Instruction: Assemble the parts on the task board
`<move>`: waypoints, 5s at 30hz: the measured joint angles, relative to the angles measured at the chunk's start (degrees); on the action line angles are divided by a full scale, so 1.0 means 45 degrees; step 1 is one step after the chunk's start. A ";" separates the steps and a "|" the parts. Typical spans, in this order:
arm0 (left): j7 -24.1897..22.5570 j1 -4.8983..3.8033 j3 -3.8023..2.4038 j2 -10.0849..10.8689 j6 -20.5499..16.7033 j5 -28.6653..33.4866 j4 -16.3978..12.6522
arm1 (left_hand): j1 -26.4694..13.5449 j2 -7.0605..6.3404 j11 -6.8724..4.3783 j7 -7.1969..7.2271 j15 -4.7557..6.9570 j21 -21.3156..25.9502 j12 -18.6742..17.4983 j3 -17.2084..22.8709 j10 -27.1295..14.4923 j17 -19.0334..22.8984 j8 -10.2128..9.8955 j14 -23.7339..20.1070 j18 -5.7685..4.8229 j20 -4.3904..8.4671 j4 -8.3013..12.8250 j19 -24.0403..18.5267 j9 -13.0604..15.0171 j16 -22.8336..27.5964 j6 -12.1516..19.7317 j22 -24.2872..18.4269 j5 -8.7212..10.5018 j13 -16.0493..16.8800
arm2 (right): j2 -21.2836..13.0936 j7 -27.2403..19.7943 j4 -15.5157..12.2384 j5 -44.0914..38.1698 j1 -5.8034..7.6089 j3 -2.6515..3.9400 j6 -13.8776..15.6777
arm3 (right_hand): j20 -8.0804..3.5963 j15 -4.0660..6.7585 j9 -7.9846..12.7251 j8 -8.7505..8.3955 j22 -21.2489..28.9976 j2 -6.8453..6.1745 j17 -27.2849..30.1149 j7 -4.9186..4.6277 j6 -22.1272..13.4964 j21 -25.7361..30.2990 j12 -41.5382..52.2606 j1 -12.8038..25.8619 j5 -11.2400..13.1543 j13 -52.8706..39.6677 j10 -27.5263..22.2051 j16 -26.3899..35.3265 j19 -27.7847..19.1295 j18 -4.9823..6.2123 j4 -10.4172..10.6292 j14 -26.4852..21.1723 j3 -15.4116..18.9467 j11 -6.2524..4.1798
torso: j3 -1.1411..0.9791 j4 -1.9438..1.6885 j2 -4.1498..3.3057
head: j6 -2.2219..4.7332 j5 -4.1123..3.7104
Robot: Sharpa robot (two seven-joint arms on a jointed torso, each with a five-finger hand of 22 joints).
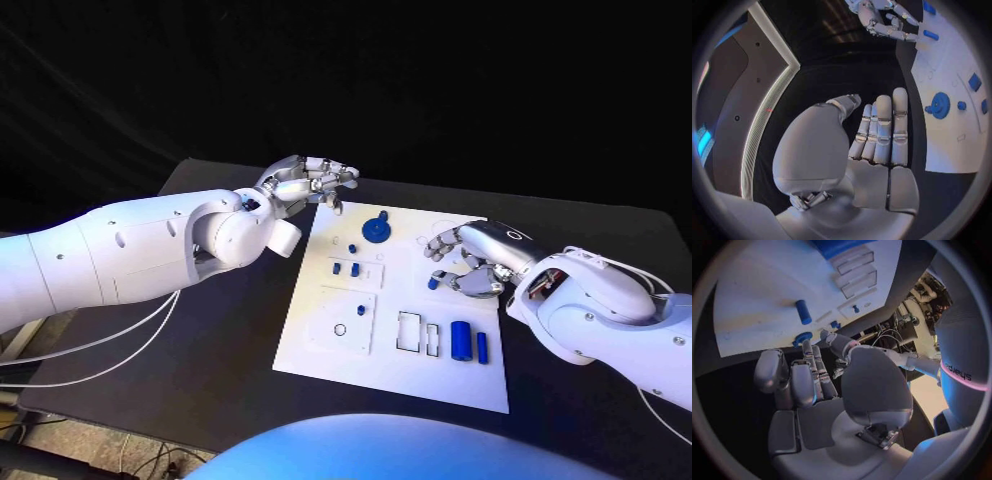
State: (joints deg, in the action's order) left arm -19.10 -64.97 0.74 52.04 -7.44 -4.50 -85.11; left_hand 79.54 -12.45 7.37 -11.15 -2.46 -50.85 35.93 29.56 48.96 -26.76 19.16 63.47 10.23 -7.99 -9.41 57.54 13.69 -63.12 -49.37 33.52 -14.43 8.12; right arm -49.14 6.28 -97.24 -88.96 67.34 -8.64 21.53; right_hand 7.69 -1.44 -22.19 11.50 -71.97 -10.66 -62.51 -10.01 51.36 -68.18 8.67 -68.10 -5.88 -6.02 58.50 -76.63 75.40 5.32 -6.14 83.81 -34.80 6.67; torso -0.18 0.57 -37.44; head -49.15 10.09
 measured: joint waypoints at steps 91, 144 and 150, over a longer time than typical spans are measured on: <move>0.0128 0.0001 0.0009 -0.0090 0.0147 0.0000 0.0113 | 0.0000 0.0000 0.0000 0.0000 0.0000 0.0055 0.0000 -0.0070 0.0000 0.0021 0.0000 0.0000 -0.0001 -0.0003 -0.0070 0.0091 0.0000 0.0000 0.0000 -0.0054 0.0000 0.0003 | 0.1367 0.0194 -0.1120 -0.0046 -0.0015 0.0036 -0.0548 | -0.0386 0.0254 -0.0577 0.0712 -0.0657 0.1124 -0.0625 0.0401 0.1267 -0.1191 0.1329 -0.0891 0.0666 0.0118 0.1188 -0.0451 0.0958 -0.0003 -0.0098 0.0023 -0.0698 -0.0235 | -0.0002 -0.0012 0.0001 | 0.0023 -0.0028; 0.0164 0.0001 0.0010 -0.0296 0.0264 -0.0001 0.0197 | 0.0052 0.0052 0.0000 0.0000 0.0000 0.0142 0.0000 -0.0069 0.0001 0.0016 0.0000 0.0000 -0.0001 -0.0003 -0.0069 0.0090 0.0000 0.0000 0.0000 -0.0077 0.0000 -0.0008 | 0.4049 0.0094 0.0617 -0.1700 -0.1568 -0.0303 -0.1332 | -0.0386 0.0253 -0.0593 0.0686 -0.0660 0.1061 -0.0536 0.0372 0.1204 -0.1033 0.1221 -0.0829 0.0641 0.0169 0.1238 -0.0450 0.0956 -0.0003 -0.0099 0.0023 -0.0692 -0.0282 | -0.0004 -0.0012 -0.0017 | -0.0176 0.0386; 0.0173 -0.0002 0.0010 -0.0279 0.0267 -0.0001 0.0194 | 0.0052 0.0052 -0.0001 -0.0001 0.0000 0.0142 0.0000 -0.0069 0.0000 0.0029 0.0000 0.0000 -0.0001 -0.0003 -0.0069 0.0090 0.0000 0.0000 0.0000 -0.0086 0.0000 -0.0007 | 0.4090 0.0177 0.0652 -0.1813 -0.1570 -0.0305 -0.1405 | -0.0386 0.0253 -0.0595 0.0734 -0.0659 0.1033 -0.0537 0.0370 0.1200 -0.1033 0.1215 -0.0801 0.0642 0.0154 0.1308 -0.0450 0.0956 -0.0003 -0.0111 0.0023 -0.0680 -0.0352 | -0.0004 -0.0013 -0.0017 | -0.0188 0.0402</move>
State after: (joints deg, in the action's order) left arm -18.33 -64.97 0.78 50.78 -6.24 -4.50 -84.24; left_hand 79.78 -12.21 7.37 -11.15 -2.46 -50.21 35.93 29.25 48.96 -26.63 19.16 63.47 10.22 -8.00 -9.72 57.95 13.69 -63.13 -49.37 33.14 -14.43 8.09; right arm -30.73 7.08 -94.31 -97.12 60.28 -10.02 15.21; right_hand 5.96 -0.30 -24.87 14.80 -74.94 -6.01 -64.93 -8.34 56.76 -72.83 14.14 -71.70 -2.99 -5.33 64.38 -78.66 79.71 5.31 -6.64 83.92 -37.86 5.08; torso -0.20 0.51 -37.52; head -50.00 11.89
